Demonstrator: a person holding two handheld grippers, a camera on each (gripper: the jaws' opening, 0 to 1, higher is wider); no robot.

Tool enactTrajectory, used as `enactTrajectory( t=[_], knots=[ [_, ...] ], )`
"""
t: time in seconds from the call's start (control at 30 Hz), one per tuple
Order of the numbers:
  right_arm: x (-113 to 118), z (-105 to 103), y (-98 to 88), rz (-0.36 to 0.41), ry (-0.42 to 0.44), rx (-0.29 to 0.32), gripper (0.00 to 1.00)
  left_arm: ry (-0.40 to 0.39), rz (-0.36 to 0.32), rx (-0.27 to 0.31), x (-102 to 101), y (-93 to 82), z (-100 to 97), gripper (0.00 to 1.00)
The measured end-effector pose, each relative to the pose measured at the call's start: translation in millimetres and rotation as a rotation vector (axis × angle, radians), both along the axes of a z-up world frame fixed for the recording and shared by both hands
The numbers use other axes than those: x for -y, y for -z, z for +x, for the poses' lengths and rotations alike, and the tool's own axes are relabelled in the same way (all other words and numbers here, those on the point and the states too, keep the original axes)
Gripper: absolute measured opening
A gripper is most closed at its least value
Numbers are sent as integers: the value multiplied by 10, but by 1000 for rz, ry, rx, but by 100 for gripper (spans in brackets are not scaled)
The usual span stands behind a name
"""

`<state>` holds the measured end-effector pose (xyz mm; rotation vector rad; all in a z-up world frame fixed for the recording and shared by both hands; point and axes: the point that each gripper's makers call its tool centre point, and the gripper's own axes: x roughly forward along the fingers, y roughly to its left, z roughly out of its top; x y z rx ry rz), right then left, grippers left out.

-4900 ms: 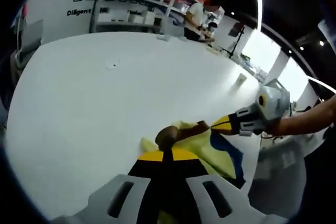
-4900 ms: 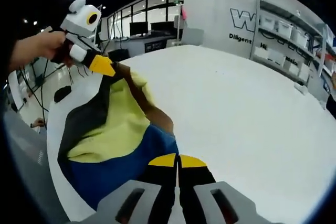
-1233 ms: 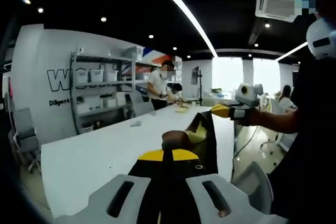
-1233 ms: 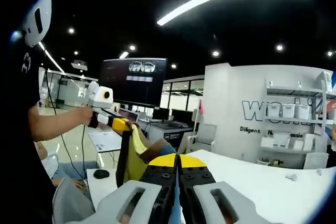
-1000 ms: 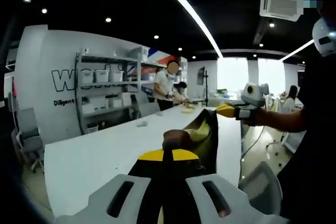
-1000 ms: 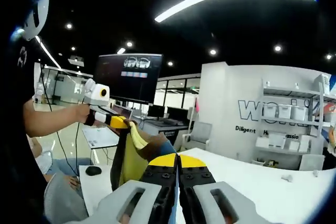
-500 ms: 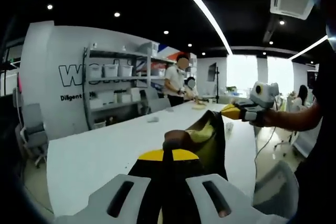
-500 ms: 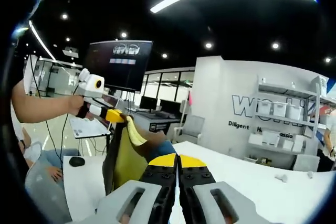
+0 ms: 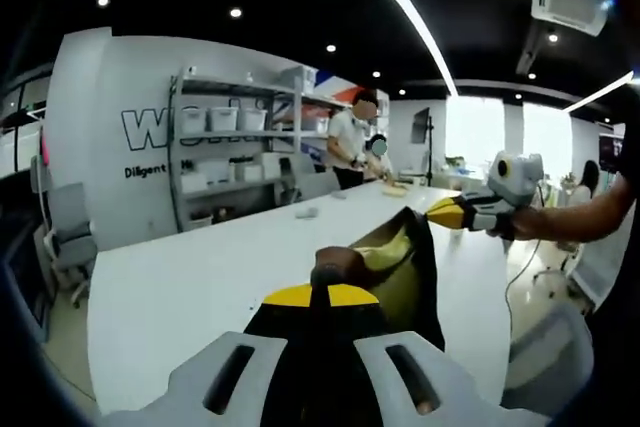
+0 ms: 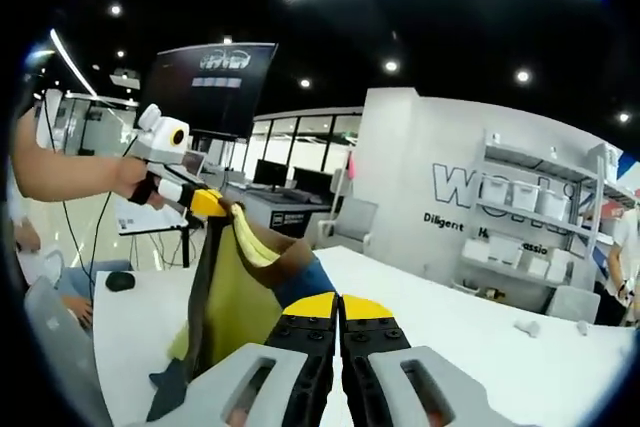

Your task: Fold the garment on the visible template until the final outline fits inside the template.

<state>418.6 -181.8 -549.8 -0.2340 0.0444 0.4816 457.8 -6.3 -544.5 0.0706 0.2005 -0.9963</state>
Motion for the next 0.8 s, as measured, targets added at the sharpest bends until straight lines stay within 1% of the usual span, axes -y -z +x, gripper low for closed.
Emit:
enactTrajectory(
  t=[0.13,0.2,0.5,0.7,0.8],
  knots=[
    [7,111,169,-18,14,-23,0,-16,23,-4,20,165,110,1],
    [14,175,262,-20,23,-41,0,-29,37,-24,21,258,173,1],
    [0,382,646,-54,46,-109,0,-81,46,-85,1,596,438,1],
    [8,496,825,-67,54,-146,0,-99,67,-104,-9,788,543,1],
    [11,555,948,-80,58,-166,0,-111,74,-117,-11,894,592,1]
  ],
)
